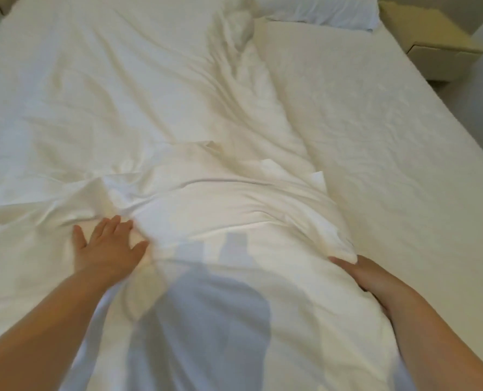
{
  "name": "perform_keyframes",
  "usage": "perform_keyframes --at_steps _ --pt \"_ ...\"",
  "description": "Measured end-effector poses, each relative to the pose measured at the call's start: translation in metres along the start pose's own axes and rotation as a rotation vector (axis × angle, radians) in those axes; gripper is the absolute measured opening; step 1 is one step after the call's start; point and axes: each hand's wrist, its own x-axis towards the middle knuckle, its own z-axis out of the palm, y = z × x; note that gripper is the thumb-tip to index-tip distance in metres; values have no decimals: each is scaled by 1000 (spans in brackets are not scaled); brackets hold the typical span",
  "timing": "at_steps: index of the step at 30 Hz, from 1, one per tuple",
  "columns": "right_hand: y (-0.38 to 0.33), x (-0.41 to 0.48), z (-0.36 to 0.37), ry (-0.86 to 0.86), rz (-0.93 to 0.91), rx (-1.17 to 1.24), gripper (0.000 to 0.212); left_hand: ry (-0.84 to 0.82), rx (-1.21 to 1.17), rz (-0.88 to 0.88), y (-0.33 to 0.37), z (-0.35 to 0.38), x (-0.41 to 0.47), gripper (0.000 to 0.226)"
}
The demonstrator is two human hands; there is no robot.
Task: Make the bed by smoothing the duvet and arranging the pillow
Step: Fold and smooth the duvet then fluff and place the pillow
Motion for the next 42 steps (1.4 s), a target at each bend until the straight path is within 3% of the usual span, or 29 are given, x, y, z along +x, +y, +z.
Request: perform_keyframes --at_steps 3,5,6,8,9,12,14,17,18,20,23,26,29,31,33,37,42 --pt "9 -18 5 -19 -161 147 38 303 -157 50 50 -46 -18 33" --pt "11 -30 8 -7 -268 230 34 498 -325 322 112 -69 -31 33" --pt "13 -35 9 11 -331 229 35 502 -368 495 151 -79 -38 39" --pt "17 -41 6 45 -463 169 42 312 -281 732 230 -87 -52 50" --pt "19 -46 1 47 -506 148 45 154 -156 761 263 -85 -56 59" --pt "46 -51 -29 25 -530 99 53 -189 199 674 312 -60 -54 71" --pt "74 -55 -47 -21 -478 44 68 -189 310 652 309 -37 -54 52" --pt "119 -59 -60 -165 -310 51 101 89 174 641 299 -38 -62 37" --pt "132 -59 -64 -215 -284 120 98 235 54 593 300 -54 -60 36" --pt "152 -61 -64 -273 -291 261 68 528 -156 439 300 -101 -45 37" --pt "171 -49 -52 -108 -234 262 53 690 -134 296 298 -145 -16 36" --pt "183 -27 -39 -21 -185 136 23 547 -54 291 313 -118 -1 45" --pt "197 -14 -26 -26 -98 121 22 279 -42 369 330 -66 2 60" --pt "199 -11 -22 -31 -73 130 25 182 118 451 332 -43 -2 64" --pt "199 -8 -21 -42 -71 120 25 176 137 488 326 -37 -11 64" --pt "196 -18 -27 -12 -108 131 20 256 -60 426 297 -17 -61 65" --pt "200 -28 -30 2 -148 171 20 49 277 418 265 30 -97 61"
